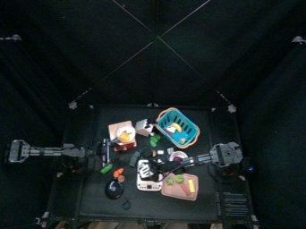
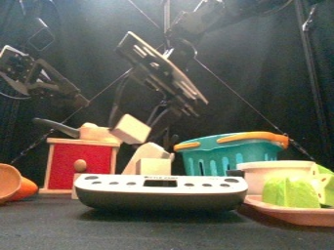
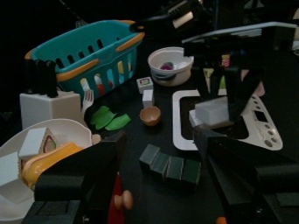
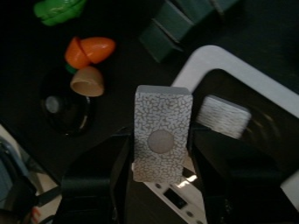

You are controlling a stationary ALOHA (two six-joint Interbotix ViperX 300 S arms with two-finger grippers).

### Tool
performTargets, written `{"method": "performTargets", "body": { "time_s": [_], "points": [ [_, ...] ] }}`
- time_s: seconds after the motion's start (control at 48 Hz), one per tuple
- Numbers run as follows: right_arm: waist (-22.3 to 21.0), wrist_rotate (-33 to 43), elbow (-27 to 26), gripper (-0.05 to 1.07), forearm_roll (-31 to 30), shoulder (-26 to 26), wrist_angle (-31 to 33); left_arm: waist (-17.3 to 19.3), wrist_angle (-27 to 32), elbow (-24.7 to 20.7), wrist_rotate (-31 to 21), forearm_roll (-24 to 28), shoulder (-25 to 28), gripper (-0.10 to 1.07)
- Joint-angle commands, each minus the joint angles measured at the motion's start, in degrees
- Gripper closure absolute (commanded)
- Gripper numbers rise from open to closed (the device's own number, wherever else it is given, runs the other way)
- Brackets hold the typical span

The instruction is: Place rice to left of stove

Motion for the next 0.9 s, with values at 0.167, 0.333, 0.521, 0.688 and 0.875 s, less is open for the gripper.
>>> {"method": "performTargets", "body": {
  "time_s": [0.167, 0.333, 0.521, 0.688, 0.875],
  "points": [
    [1.32, -0.18, -8.70, 0.34, -0.26, 3.87, -0.53, 0.18, -0.18, -0.62, 0.00, 0.00, 0.09, 0.02],
    [1.49, -0.18, -9.23, 0.33, -0.18, 5.01, 0.44, 0.18, -0.26, -0.62, 0.18, -0.09, 0.09, 0.02],
    [1.32, -0.09, -9.93, 0.27, -1.05, 6.42, 0.44, 0.18, -0.26, -0.62, 0.00, 0.00, 0.09, 0.02],
    [1.23, -0.18, -10.63, 0.16, -1.67, 7.03, 0.53, 0.18, -0.26, -0.62, 0.00, 0.00, 0.09, 0.02],
    [1.14, -0.18, -10.81, 0.06, -1.67, 7.03, 0.70, 0.18, -0.18, -0.62, 0.18, 0.00, 0.09, 0.02]
  ]
}}
